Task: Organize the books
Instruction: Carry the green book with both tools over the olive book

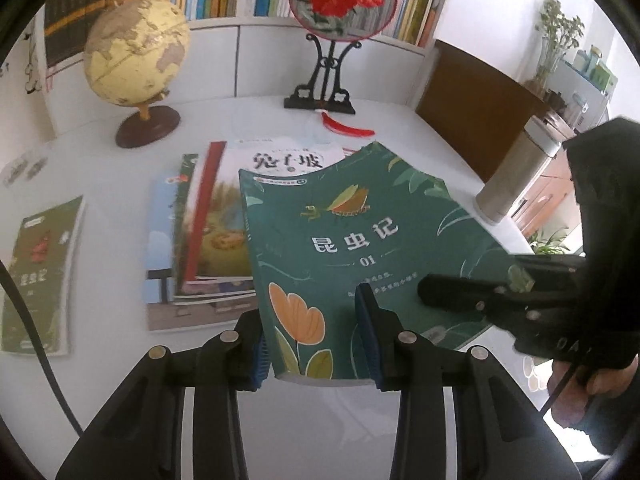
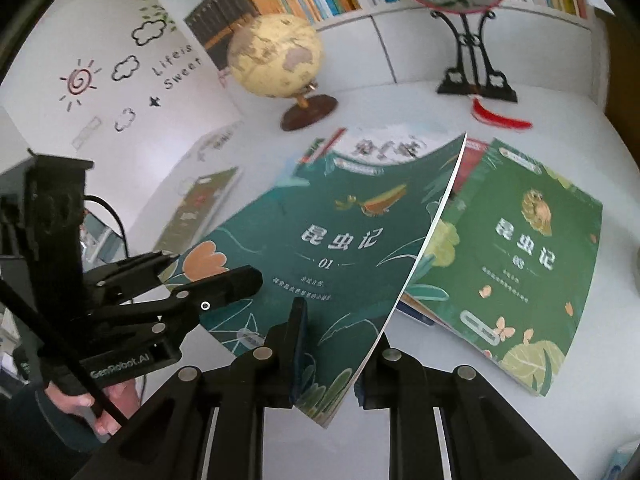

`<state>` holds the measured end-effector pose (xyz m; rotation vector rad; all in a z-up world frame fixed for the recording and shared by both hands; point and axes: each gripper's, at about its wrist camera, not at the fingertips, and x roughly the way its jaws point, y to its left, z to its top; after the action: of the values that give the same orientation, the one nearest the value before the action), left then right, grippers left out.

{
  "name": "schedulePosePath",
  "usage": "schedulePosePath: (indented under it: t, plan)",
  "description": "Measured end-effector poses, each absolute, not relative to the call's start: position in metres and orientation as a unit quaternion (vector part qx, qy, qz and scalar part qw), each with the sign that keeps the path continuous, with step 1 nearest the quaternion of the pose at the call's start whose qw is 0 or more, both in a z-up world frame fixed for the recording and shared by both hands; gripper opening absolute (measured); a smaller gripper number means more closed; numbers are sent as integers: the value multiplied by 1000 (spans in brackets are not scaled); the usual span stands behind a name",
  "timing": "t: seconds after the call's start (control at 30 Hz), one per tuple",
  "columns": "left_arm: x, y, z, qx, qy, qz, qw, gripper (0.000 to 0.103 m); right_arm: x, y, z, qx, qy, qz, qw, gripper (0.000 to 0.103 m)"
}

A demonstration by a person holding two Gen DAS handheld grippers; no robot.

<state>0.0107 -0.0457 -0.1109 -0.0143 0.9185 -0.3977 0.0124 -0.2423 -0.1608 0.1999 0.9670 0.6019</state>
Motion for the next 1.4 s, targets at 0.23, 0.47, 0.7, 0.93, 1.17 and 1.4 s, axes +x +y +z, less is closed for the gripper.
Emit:
schedulePosePath:
  t: [0.23, 0.47, 0.7, 0.93, 1.17, 1.4]
  plan:
    - [0, 5, -77, -25, 410, -164, 897, 34, 13, -187, -122, 37, 426, 317, 846, 18]
    - [-4, 102, -29, -33, 368, -135, 919, 34, 11, -103, -80, 15, 388, 336, 858, 18]
    - [7, 195, -23, -28, 352, -104, 930, 34, 24, -2, -55, 19, 356, 364, 861, 18]
    - [32, 255, -49, -35, 364, -91, 926, 34, 49, 79, -75, 18, 374, 366, 852, 18]
    - [53, 279, -82, -28, 385, -94, 918, 34, 63, 123, -98, 9, 394, 348, 851, 19]
    - [73, 293, -125, -42, 418, -93, 903, 34, 85, 143, -135, -5, 425, 335, 841, 19]
